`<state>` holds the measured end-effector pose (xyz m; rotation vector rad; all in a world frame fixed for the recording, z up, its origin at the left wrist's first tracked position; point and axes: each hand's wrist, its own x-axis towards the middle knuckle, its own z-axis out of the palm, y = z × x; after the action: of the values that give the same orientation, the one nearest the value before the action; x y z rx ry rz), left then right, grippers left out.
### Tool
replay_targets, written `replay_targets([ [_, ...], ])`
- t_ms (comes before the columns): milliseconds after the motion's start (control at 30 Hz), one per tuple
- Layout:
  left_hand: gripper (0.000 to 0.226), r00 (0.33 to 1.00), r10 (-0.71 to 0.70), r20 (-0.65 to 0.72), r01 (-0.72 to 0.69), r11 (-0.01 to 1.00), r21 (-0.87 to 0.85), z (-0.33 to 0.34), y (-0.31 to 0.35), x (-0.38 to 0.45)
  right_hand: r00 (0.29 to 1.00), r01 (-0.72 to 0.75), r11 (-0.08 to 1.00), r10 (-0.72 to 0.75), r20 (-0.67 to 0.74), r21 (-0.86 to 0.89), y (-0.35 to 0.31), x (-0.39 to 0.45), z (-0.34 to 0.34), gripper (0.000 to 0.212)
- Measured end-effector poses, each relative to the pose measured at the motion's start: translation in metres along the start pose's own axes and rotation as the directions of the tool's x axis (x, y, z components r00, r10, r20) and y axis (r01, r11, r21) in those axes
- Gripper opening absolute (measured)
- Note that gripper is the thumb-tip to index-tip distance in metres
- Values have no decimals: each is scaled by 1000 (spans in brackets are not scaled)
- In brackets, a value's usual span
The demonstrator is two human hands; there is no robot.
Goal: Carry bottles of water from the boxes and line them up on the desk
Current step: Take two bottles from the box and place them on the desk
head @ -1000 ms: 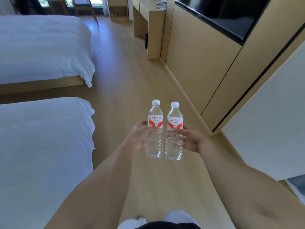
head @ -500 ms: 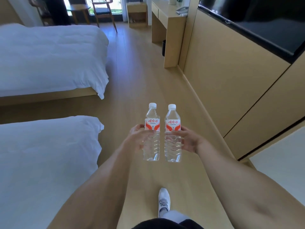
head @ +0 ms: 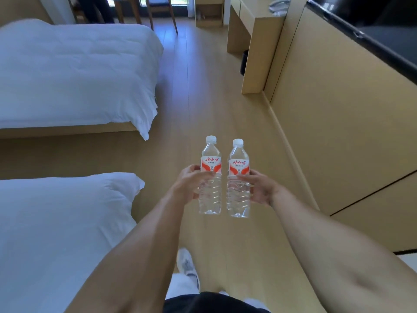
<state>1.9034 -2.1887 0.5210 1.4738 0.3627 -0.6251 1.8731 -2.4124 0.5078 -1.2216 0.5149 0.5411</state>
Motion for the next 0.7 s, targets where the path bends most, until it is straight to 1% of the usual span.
replay_targets([
  [233,43,999,-13,33,13,1000,6,-18,56,103,999,15,1000,-15,-52,2,-66,86,3,55],
  [367,44,995,-17,97,15,1000,25,-35,105,176,993,35,999,-35,-110,1,-120,141,15,55],
  [567,45,988,-28,155,26,1000,9,-55,183,261,987,73,997,-67,-148,35,-195,210,35,69],
  [700,46,978,-29,205,30,1000,-1,-61,219,306,985,80,996,-72,-155,49,-230,252,45,51],
])
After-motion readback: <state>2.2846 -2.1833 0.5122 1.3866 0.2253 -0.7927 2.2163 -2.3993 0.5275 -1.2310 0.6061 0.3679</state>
